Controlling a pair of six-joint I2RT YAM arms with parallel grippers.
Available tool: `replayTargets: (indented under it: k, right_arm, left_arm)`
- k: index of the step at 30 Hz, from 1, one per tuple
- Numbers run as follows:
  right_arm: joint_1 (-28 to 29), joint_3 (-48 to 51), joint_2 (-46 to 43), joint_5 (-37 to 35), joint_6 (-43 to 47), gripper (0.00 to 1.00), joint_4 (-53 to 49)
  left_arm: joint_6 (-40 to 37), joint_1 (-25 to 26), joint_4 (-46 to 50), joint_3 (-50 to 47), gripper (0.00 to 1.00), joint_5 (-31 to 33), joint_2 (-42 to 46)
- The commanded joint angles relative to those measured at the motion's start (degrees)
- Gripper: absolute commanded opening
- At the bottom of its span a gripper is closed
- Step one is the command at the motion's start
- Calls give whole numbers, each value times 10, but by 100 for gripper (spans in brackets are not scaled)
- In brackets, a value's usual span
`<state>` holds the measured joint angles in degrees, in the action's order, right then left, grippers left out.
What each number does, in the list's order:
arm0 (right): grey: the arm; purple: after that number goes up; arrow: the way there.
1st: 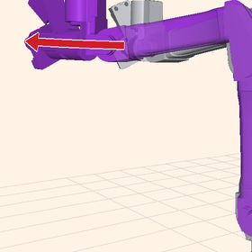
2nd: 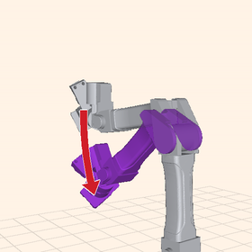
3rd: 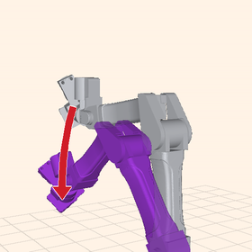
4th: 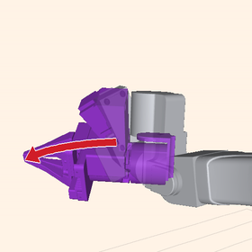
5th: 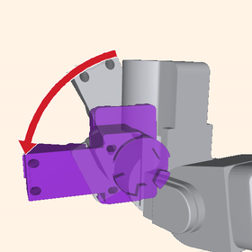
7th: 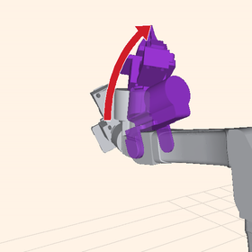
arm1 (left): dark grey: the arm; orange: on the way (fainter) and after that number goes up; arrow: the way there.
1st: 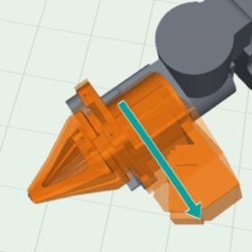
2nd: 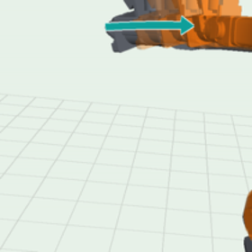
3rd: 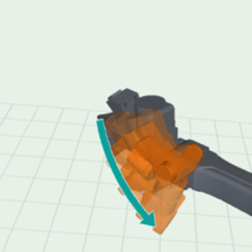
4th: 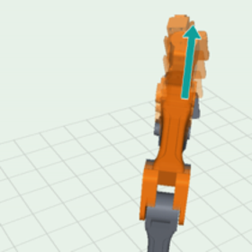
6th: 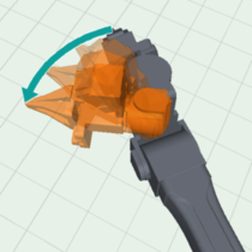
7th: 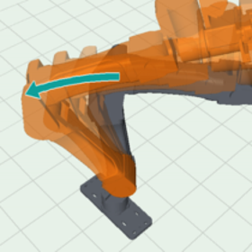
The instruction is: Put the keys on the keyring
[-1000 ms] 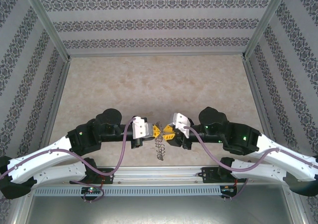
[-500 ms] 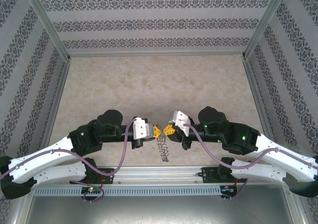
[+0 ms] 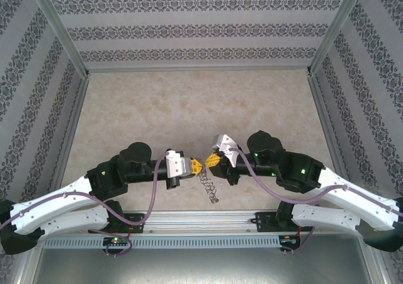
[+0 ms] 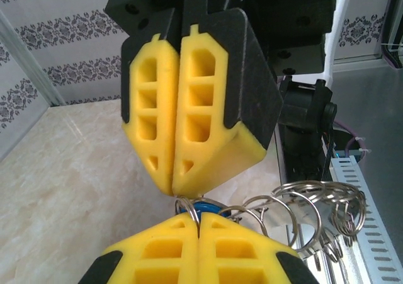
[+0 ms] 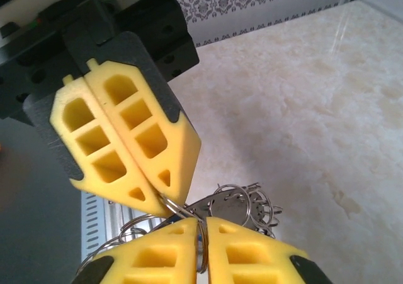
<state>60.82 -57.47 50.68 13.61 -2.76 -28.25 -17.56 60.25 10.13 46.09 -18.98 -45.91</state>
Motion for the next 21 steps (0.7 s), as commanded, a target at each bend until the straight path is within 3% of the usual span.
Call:
replayTargets:
  k: [1, 21]
  right_arm:
    - [-9, -17, 23, 5, -16, 15, 10]
    - [-22, 3, 11, 46, -33, 11, 35]
  left_arm:
    - [-4, 4, -70, 10, 0, -30, 26]
    - [-1, 4, -72, 11, 0, -27, 37]
